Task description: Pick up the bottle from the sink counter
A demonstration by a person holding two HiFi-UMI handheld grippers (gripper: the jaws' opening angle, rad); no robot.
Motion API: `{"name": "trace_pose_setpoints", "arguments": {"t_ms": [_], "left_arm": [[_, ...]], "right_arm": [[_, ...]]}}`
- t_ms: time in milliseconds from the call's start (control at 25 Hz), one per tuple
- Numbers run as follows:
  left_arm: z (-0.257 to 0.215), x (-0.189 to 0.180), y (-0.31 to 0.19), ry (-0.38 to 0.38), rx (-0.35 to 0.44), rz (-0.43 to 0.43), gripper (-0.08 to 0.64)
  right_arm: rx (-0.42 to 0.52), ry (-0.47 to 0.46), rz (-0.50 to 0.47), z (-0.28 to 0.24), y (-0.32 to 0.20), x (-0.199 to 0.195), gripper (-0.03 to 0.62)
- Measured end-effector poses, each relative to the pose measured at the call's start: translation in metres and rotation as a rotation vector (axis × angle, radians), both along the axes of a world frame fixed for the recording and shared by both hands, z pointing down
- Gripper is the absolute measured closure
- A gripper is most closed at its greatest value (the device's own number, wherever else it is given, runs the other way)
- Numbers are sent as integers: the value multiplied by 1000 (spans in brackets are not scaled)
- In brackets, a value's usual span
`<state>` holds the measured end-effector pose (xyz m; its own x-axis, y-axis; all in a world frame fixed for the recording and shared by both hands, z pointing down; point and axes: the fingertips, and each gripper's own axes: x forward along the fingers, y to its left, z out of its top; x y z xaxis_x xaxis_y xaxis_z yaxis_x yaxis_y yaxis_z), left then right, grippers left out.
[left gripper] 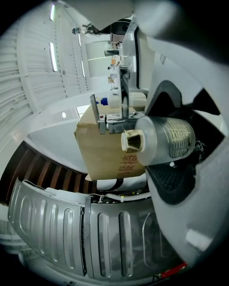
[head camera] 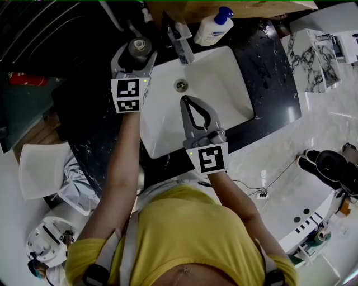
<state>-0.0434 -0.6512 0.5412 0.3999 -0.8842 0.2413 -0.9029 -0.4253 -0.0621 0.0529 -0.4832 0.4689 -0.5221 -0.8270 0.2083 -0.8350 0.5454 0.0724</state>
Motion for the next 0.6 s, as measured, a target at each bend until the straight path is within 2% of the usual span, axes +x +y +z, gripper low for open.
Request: {"name": "trace_pose_setpoints", "arguments": {"t_ms": [240, 600], "left_arm": [[-48, 1, 27, 4, 43, 5, 235], [-108, 12, 109, 19, 54, 31, 235]], "right_arm": [[26, -6, 11, -9, 8, 7, 591], [107, -20, 12, -42, 27, 17, 591]]}}
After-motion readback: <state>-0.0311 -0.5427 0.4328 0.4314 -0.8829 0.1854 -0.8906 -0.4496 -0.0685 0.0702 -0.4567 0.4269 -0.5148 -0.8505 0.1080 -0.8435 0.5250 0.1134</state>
